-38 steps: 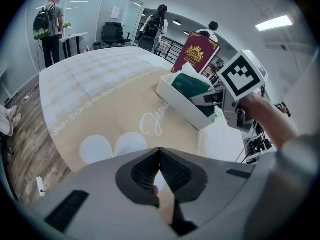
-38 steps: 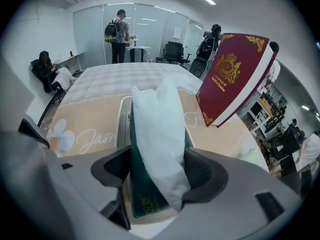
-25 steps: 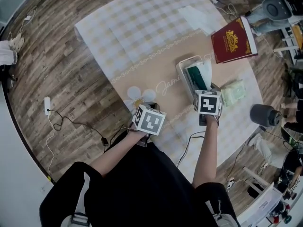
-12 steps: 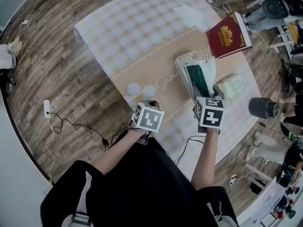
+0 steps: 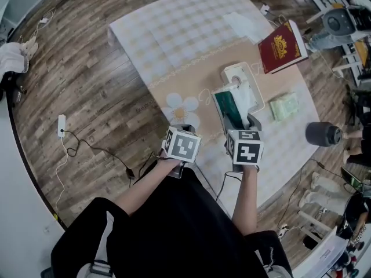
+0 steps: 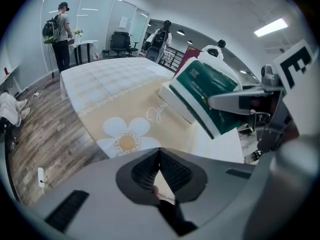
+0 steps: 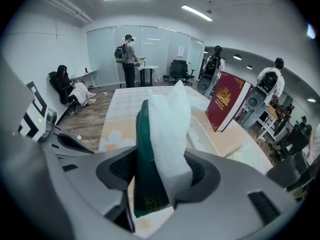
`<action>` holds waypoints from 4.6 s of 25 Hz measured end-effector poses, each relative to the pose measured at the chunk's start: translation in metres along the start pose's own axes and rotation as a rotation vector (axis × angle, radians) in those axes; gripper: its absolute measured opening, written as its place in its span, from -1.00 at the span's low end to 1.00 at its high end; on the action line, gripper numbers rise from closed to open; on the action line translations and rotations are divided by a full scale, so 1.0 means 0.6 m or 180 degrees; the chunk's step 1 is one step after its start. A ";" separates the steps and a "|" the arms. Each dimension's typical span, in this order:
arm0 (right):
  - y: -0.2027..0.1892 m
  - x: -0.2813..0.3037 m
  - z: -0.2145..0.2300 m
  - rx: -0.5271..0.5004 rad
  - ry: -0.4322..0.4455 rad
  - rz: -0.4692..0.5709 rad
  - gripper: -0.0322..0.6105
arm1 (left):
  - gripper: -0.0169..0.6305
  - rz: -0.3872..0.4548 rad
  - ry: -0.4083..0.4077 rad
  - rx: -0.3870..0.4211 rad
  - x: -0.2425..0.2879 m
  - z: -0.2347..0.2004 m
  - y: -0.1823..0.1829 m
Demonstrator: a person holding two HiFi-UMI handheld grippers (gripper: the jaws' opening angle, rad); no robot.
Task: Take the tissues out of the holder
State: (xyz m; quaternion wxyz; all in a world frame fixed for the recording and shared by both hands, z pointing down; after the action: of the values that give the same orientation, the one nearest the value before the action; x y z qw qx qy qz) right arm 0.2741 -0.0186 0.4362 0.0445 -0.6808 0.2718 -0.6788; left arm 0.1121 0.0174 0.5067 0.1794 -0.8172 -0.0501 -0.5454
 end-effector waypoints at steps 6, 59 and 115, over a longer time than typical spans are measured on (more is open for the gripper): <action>-0.057 -0.005 -0.049 -0.0162 0.0149 -0.0057 -0.16 | -0.94 0.0092 0.0112 -0.0183 -0.032 0.008 -0.074; 0.206 0.138 -0.358 -0.0020 0.0046 -0.0354 -0.17 | -0.94 0.0252 0.0038 -0.0150 -0.186 -0.419 0.008; 0.600 0.361 -0.282 0.0004 0.0315 -0.0355 -0.18 | -0.94 -0.0005 0.0195 -0.0003 -0.129 -0.576 0.428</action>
State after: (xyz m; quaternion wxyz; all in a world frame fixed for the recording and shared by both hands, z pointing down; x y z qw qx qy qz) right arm -0.0127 -0.3647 0.4891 -0.0065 -0.6604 0.2349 -0.7132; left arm -0.1495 -0.3334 0.4931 0.1802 -0.8001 -0.0450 -0.5704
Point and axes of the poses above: the fingertips, and each gripper's own axes: x forward along the fingers, z to its right, y out of its top, the point moved 7 cm from there along -x, backward along the fingers, and after that the axes turned 12 degrees about -z, right-handed, at the moved point
